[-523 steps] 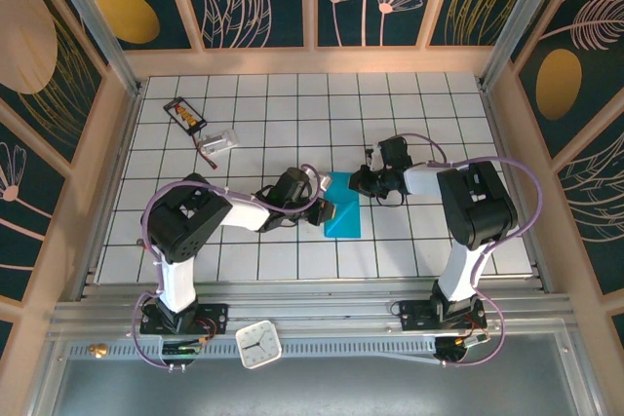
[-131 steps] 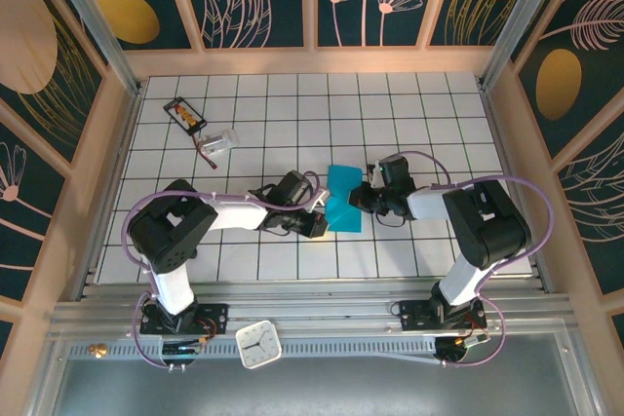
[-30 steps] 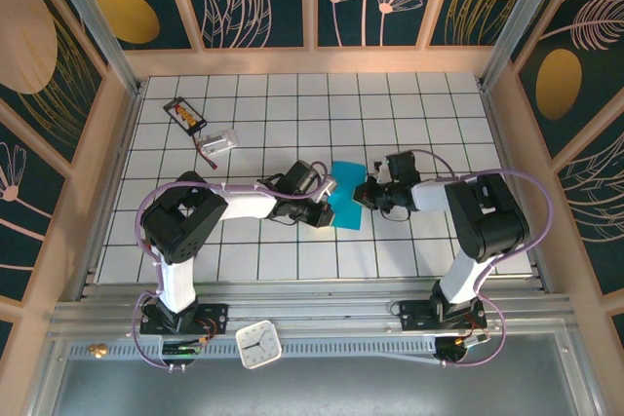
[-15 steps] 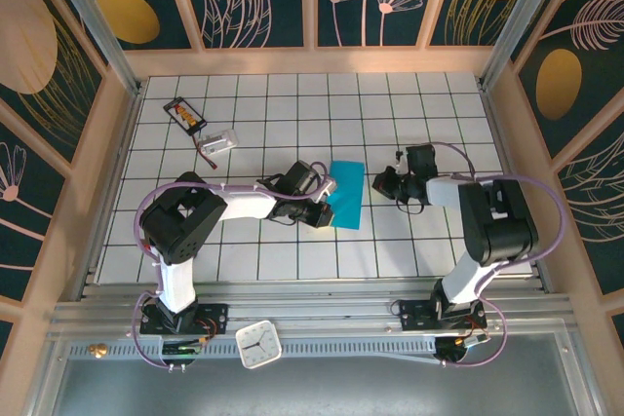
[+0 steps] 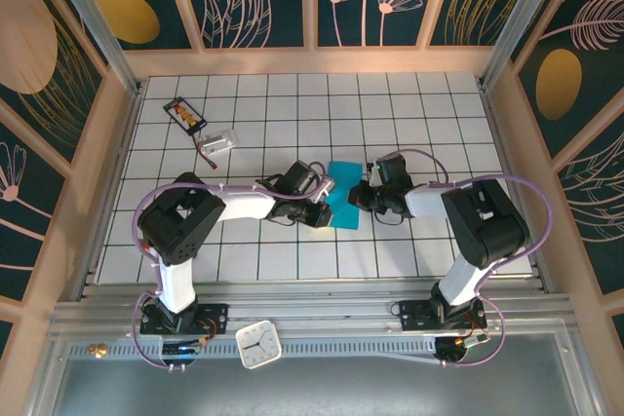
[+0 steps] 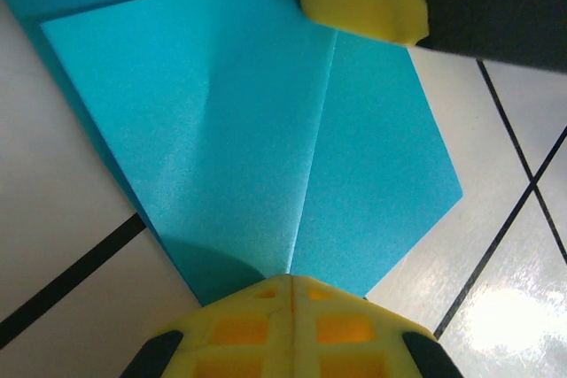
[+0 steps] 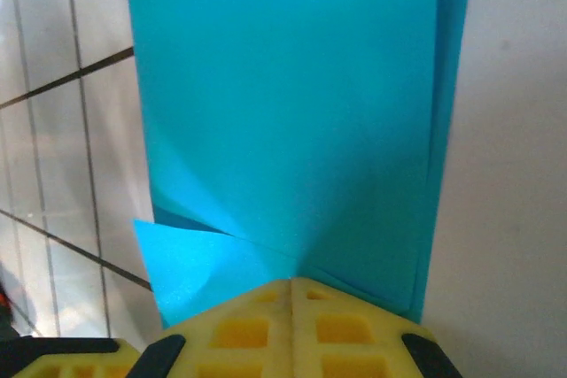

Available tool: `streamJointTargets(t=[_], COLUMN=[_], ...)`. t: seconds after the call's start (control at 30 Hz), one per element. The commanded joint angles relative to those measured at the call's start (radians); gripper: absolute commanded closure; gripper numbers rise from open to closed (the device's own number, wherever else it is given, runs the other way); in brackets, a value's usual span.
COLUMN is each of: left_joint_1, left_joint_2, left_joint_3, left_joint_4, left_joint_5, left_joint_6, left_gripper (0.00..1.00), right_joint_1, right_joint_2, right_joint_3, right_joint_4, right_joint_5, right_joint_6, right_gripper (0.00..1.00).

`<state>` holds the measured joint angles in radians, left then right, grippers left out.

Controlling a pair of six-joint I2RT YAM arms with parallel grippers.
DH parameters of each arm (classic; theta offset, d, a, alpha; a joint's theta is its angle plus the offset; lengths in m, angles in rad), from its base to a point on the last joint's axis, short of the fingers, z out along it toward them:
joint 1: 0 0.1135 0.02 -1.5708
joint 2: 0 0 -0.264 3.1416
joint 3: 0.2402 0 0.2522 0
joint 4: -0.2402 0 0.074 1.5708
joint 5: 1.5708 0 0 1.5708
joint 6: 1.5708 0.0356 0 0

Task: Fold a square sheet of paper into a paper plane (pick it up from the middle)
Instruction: Fold the triangle a second time at the center of the table.

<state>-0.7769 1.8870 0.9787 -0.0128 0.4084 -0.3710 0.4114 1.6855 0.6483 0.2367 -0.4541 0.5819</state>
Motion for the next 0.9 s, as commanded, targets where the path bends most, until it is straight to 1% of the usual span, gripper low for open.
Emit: streamJointTargets(t=[0.0,0.03,0.13,0.2,0.23,0.27,0.33,0.43,0.47,0.7,0.87], left_joint_1=[0.007,0.007,0.008,0.008,0.008,0.009,0.012,0.012,0.012,0.011,0.011], left_joint_2=[-0.005,-0.025,-0.06,-0.06,-0.053,-0.044,-0.01,0.038,0.052,0.138,0.159], left_joint_3=[-0.033,-0.019,0.027,0.045,0.055,0.067,0.105,0.151,0.163,0.204,0.188], left_joint_4=[-0.198,-0.181,-0.115,-0.066,-0.041,-0.034,-0.039,-0.034,-0.033,-0.049,-0.108], left_joint_5=[-0.034,-0.02,0.037,0.067,0.078,0.068,0.058,0.076,0.08,0.125,0.078], left_joint_6=[-0.015,-0.026,-0.08,-0.126,-0.145,-0.157,-0.163,-0.166,-0.166,-0.156,-0.109], left_gripper=[0.87,0.8,0.71,0.69,0.7,0.73,0.84,0.98,1.0,1.0,1.0], right_joint_1=[-0.01,-0.011,-0.011,-0.014,-0.015,-0.015,-0.017,-0.018,-0.018,-0.028,-0.035], right_joint_2=[0.043,0.05,0.059,0.056,0.053,0.051,0.05,0.054,0.054,0.055,0.06], right_joint_3=[-0.029,-0.036,-0.055,-0.067,-0.071,-0.073,-0.074,-0.073,-0.072,-0.073,-0.068], right_joint_4=[0.01,0.011,0.007,0.007,0.005,0.003,-0.001,-0.003,-0.004,-0.011,-0.022], right_joint_5=[0.015,0.011,0.008,0.009,0.011,0.011,0.015,0.012,0.012,0.02,0.026], right_joint_6=[-0.031,-0.034,-0.045,-0.049,-0.052,-0.053,-0.057,-0.059,-0.06,-0.066,-0.07], right_gripper=[1.0,1.0,1.0,1.0,1.0,1.0,1.0,1.0,1.0,1.0,1.0])
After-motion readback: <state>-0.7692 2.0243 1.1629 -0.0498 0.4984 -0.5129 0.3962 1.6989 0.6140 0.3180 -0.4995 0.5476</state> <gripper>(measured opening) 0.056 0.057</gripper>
